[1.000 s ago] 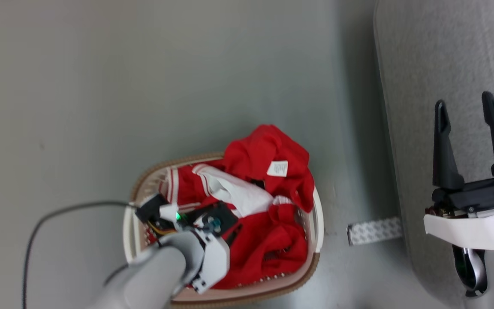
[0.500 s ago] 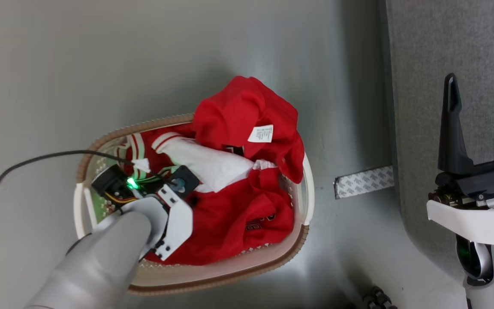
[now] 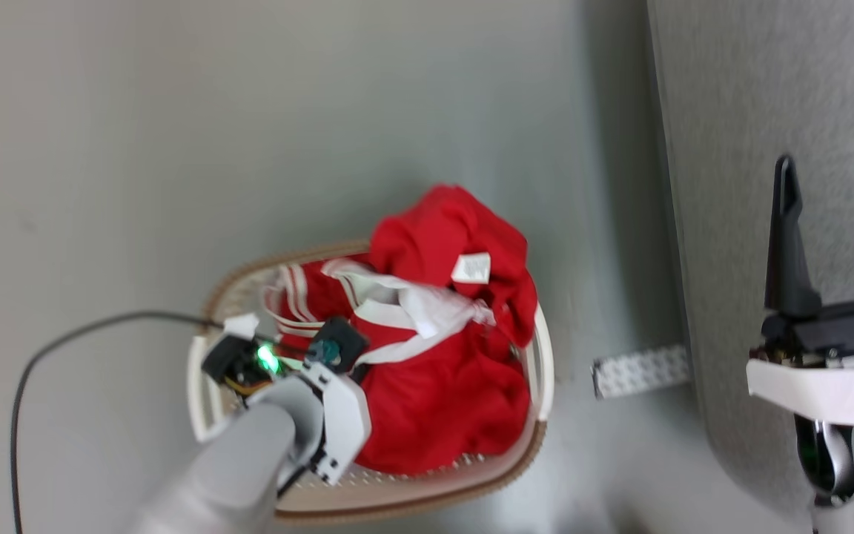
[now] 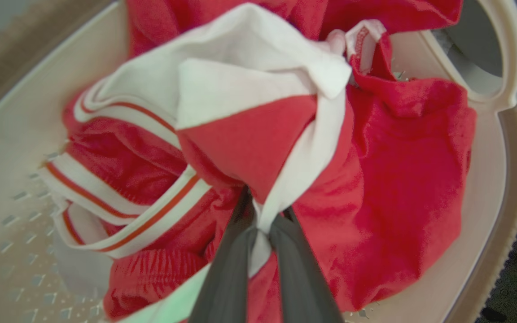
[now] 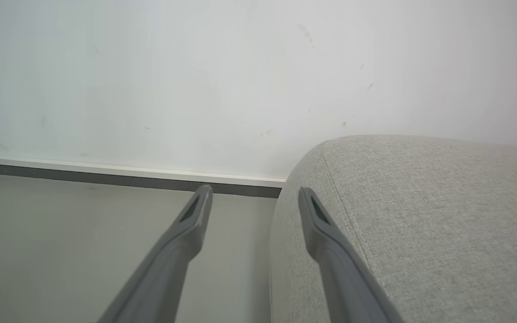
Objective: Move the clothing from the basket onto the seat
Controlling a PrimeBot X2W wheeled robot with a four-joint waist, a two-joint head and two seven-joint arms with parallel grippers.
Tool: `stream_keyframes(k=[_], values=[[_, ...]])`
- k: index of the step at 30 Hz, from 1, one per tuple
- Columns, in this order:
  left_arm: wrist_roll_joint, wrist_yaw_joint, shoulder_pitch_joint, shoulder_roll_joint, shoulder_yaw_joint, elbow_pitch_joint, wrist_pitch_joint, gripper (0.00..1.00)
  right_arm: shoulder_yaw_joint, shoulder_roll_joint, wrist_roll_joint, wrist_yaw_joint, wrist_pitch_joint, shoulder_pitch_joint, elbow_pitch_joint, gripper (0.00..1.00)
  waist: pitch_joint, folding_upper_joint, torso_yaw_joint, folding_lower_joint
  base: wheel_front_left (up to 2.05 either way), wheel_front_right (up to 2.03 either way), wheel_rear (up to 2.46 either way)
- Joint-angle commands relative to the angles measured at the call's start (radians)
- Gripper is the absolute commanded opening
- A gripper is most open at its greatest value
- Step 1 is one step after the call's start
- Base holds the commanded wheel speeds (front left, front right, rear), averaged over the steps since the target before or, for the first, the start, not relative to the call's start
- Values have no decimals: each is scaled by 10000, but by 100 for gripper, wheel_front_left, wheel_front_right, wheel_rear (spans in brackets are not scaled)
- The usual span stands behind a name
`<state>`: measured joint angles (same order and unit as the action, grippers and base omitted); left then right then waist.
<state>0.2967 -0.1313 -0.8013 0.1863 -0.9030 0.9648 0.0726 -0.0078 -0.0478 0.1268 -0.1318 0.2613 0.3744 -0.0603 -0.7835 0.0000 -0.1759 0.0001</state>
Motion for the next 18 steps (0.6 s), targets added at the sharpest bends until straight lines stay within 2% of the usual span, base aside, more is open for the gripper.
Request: stream_keyframes(k=[1, 8, 18], values=[[213, 53, 294, -66, 90, -37, 188, 0, -91, -16, -61, 21, 26, -285, 142, 100, 1094, 0, 613, -1, 0, 0, 0], [948, 147, 1570, -383, 393, -358, 944, 0, -427, -19, -434, 21, 26, -1391, 692, 100, 3370, 0, 1451, -1, 0, 0, 0], [1674, 512, 2939, -186, 741, -1714, 1054, 0, -794, -19, -634, 21, 26, -2939, 1152, 100, 5798, 0, 2177, -1, 0, 0, 0]])
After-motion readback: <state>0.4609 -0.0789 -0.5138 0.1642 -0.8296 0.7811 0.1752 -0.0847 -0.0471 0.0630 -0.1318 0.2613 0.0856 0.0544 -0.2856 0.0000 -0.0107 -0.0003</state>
